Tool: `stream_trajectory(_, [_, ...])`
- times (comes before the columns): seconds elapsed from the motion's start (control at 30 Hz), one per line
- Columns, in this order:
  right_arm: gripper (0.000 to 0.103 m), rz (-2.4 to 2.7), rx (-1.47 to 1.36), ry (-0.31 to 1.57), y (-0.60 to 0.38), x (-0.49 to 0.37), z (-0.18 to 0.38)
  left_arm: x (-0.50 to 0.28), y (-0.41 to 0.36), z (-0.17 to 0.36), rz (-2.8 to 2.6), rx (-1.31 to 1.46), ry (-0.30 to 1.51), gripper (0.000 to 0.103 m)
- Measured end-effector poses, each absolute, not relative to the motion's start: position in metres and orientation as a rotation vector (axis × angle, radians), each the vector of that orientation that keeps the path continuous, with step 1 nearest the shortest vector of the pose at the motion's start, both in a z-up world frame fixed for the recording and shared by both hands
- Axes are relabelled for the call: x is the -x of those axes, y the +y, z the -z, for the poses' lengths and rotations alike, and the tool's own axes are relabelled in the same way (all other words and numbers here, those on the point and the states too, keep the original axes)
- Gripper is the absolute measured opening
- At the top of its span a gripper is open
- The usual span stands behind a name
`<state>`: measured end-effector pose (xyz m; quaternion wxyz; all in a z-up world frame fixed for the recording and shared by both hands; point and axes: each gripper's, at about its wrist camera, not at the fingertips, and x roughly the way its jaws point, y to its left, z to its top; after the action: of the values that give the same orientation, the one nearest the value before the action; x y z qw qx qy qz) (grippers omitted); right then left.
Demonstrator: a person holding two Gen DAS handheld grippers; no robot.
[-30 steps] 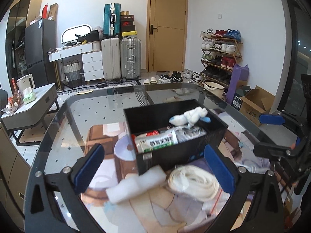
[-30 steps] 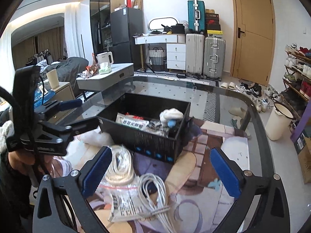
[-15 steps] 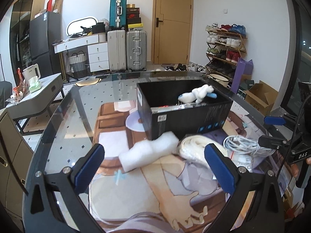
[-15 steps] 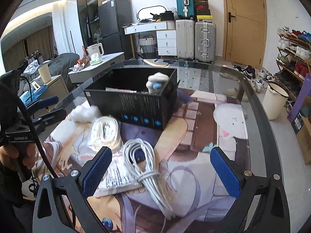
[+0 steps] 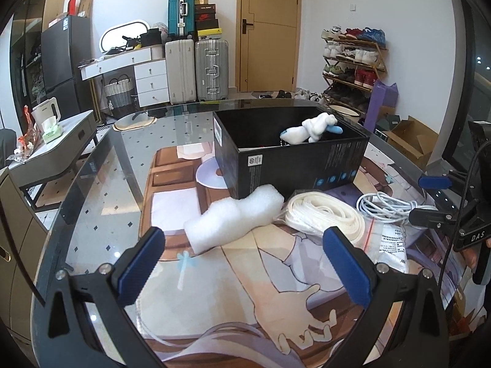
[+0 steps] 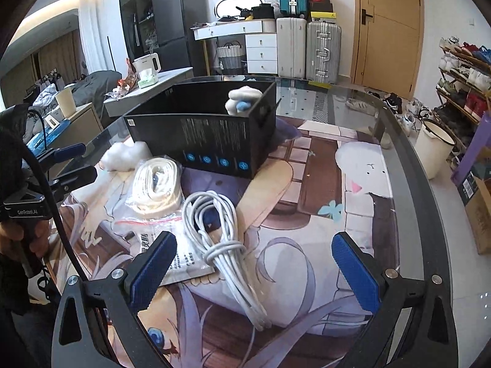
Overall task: Organize soft objects
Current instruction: 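Move both open grippers back toward the white cables and foam strip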
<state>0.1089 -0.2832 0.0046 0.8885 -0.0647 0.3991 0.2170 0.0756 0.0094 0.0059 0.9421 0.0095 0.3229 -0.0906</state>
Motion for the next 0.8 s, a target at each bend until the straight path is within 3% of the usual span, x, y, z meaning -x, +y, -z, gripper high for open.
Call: stream_trajectory(0.8, [0.102,-0.404,0.156,0.909,-0.275,-0.123,0.015,-0.079,0.014,0.001,0.194,0.001,0.692,0.103])
